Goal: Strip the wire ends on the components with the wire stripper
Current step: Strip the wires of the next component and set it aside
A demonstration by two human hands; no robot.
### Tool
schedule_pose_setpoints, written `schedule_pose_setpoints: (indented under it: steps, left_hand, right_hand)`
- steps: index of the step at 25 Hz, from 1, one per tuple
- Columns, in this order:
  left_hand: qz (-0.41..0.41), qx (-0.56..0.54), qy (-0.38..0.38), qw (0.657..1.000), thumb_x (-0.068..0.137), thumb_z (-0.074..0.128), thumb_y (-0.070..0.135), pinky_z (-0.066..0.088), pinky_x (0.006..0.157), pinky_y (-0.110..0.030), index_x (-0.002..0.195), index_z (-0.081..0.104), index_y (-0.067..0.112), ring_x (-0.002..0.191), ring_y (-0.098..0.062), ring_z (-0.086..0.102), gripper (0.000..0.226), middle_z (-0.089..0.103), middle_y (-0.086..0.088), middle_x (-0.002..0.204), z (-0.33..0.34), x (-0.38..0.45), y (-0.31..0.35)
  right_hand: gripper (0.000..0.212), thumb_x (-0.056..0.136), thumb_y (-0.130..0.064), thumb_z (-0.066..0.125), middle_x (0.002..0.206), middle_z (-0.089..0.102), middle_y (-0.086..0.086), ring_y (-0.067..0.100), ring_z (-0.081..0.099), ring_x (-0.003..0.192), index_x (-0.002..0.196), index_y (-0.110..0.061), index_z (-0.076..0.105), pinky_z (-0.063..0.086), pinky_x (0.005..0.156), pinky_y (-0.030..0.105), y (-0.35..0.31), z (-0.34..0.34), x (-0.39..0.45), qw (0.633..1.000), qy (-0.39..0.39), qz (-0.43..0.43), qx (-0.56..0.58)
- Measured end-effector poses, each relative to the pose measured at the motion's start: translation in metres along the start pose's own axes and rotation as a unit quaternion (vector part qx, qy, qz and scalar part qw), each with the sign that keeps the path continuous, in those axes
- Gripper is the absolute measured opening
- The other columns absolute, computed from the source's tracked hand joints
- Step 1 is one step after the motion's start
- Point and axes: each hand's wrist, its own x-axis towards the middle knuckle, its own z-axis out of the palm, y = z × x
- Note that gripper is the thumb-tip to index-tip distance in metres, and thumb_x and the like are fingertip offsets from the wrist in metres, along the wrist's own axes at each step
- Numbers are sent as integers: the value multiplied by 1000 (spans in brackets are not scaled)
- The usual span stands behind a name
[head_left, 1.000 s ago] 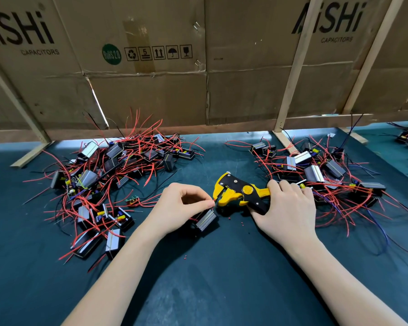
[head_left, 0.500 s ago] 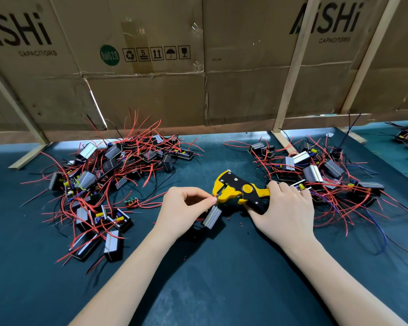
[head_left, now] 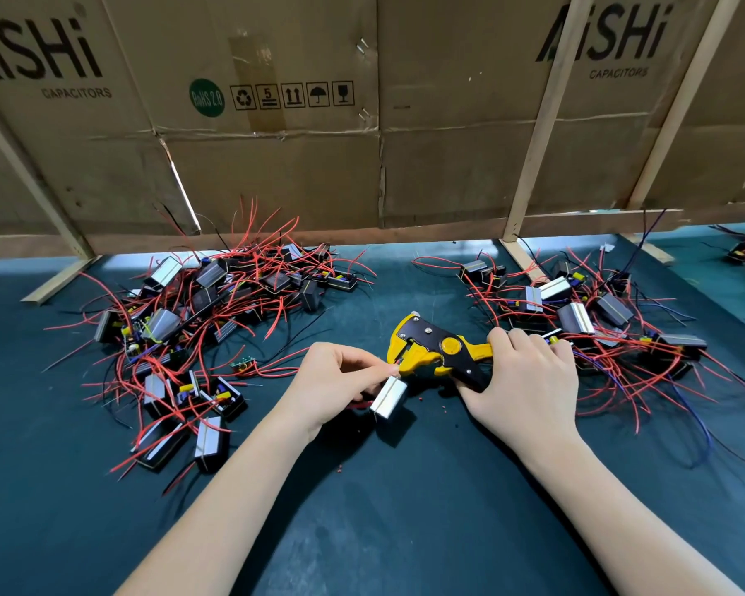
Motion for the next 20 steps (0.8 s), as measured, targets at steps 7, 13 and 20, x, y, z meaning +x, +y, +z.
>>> schedule_pose_setpoints:
  steps: [7,13,20]
  left_hand:
    - [-14,3,-16,1000,79,80,24,42,51,-14,77,79,11,50,-3,55,14,67,2,59,-4,2,-2]
    - [-22,-6,-37,999,78,80,23,40,49,-13,75,79,11,47,-4,51,12,64,1,56,-7,2,-1]
    - [-25,-6,-54,998,79,79,20,36,49,-14,70,78,14,45,-6,41,11,53,3,49,-9,3,-1]
  right_hand:
    - [49,60,-51,79,65,53,5,31,53,63,74,-12,53,28,68,40,2,2,0,1000,26,-11,0]
    - [49,59,-51,80,63,55,4,30,56,61,71,-12,54,31,67,39,1,1,1,999,34,-14,16]
    - [47,52,-45,85,61,57,4,29,59,60,68,-11,57,35,67,37,0,-1,1,999,26,-17,26]
